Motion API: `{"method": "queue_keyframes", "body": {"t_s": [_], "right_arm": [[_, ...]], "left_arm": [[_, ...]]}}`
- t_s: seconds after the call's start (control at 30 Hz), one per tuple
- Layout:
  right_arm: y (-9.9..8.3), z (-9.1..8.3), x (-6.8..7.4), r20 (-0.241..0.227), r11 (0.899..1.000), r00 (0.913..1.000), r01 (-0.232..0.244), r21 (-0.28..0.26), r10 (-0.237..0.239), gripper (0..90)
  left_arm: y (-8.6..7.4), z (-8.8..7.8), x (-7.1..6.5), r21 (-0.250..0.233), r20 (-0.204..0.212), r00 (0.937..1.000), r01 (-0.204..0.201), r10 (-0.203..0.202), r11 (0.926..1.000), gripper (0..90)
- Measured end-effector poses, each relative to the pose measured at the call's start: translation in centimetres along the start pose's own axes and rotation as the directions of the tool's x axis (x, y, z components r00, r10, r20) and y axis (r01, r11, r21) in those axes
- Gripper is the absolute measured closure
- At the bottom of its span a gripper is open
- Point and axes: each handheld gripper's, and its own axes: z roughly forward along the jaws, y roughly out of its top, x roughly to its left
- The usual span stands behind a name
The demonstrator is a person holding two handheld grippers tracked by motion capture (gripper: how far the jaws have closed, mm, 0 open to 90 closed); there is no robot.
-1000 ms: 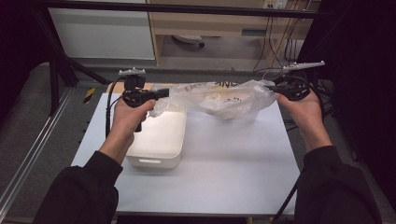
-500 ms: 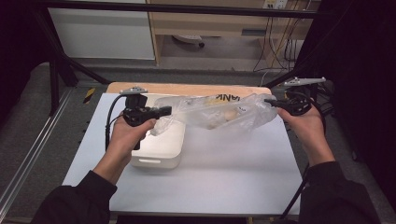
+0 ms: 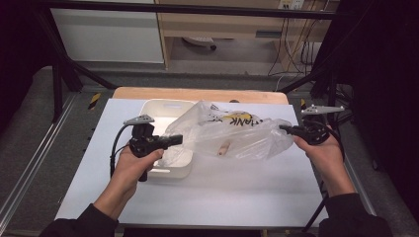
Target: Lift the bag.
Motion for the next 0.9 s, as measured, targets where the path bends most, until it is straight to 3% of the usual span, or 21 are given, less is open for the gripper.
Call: {"method": "queue_keyframes", "body": {"t_s": [0.23,0.5,0.9], "right_arm": [[-2.8,0.6,0.7,-0.007,1.000,0.9999,-0.010,0.020,0.010,90.0],[-5.7,0.8,1.8,-0.013,0.999,0.9999,-0.009,0.038,0.009,90.0],[-10.5,1.5,2.5,-0.016,0.994,0.9988,-0.043,0.105,0.045,90.0]], "left_arm": [[-2.5,0.1,-0.6,0.008,0.001,1.0000,-0.007,0.007,0.9999,90.0],[-4.9,0.3,-2.2,0.005,0.029,0.9994,-0.016,0.016,0.9999,90.0],[-10.0,1.2,-3.1,0.091,0.065,0.9979,-0.009,0.003,0.9959,90.0]]}}
